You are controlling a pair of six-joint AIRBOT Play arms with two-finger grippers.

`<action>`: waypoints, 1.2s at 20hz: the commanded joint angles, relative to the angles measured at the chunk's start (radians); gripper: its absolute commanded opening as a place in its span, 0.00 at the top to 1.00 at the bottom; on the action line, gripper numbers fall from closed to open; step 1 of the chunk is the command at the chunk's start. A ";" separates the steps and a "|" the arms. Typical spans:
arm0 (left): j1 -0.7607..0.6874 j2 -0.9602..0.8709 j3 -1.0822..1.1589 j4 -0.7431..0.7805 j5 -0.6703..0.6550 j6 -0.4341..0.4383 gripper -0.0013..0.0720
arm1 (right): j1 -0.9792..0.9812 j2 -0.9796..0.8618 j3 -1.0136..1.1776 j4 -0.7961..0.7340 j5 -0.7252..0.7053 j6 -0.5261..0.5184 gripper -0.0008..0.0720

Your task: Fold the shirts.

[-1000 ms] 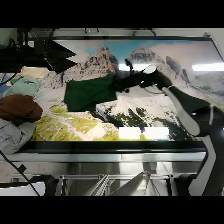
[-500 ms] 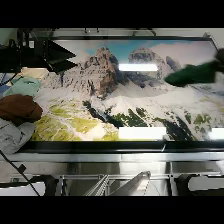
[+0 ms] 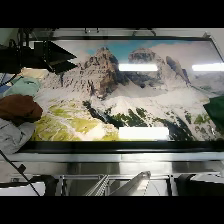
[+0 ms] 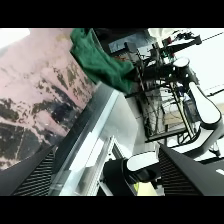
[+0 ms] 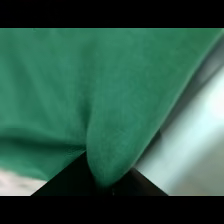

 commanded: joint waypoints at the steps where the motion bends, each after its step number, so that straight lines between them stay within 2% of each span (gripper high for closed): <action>1: 0.000 0.000 0.000 0.000 0.000 0.000 0.03 | -0.172 0.002 -0.092 -0.037 0.006 -0.040 0.96; 2: 0.000 0.000 0.000 0.000 0.000 0.000 0.03 | -0.193 0.002 -0.092 -0.037 0.042 -0.054 0.92; 3: 0.000 0.000 0.000 0.000 0.001 0.000 0.03 | -0.203 0.001 -0.092 -0.037 0.076 -0.055 0.56; 4: 0.000 0.000 0.000 0.000 0.004 0.001 0.03 | -0.207 0.002 -0.092 -0.039 0.116 -0.051 0.07; 5: 0.000 0.000 0.000 0.000 0.004 0.001 0.03 | -0.206 0.002 -0.091 -0.041 0.162 -0.026 0.04; 6: 0.000 0.000 0.000 0.000 0.004 0.001 0.03 | -0.203 0.005 -0.090 -0.039 0.204 0.000 0.14; 7: 0.000 0.000 0.000 0.000 0.003 0.001 0.03 | -0.190 0.008 -0.082 -0.031 0.248 0.018 0.39; 8: 0.000 0.000 0.000 0.000 0.004 0.001 0.03 | -0.170 0.016 -0.072 -0.014 0.279 0.028 0.49; 10: 0.000 0.000 0.000 -0.005 0.003 0.000 0.03 | -0.115 0.058 -0.061 0.084 0.285 0.028 0.52; 11: 0.000 0.000 0.000 -0.012 0.003 0.000 0.03 | -0.078 0.090 -0.060 0.172 0.264 0.018 0.89; 12: 0.000 0.000 0.001 -0.012 0.003 -0.003 0.23 | -0.030 0.131 -0.060 0.270 0.225 -0.003 0.96; 13: 0.002 0.000 0.001 -0.012 0.005 -0.014 0.81 | 0.019 0.172 -0.060 0.359 0.190 -0.029 0.96; 14: 0.010 0.000 0.002 -0.014 0.009 -0.011 0.98 | 0.082 0.216 -0.060 0.443 0.166 -0.064 0.96; 17: 0.032 0.000 0.001 -0.027 0.000 -0.006 0.98 | 0.307 0.351 -0.092 0.504 0.110 -0.131 0.96; 20: 0.019 0.018 -0.025 0.053 -0.082 0.035 0.98 | 0.573 0.549 -0.287 0.506 -0.001 -0.130 0.96; 24: -0.067 0.204 -0.360 0.108 -0.014 0.098 0.98 | 0.941 0.849 -0.693 0.507 -0.143 -0.115 0.96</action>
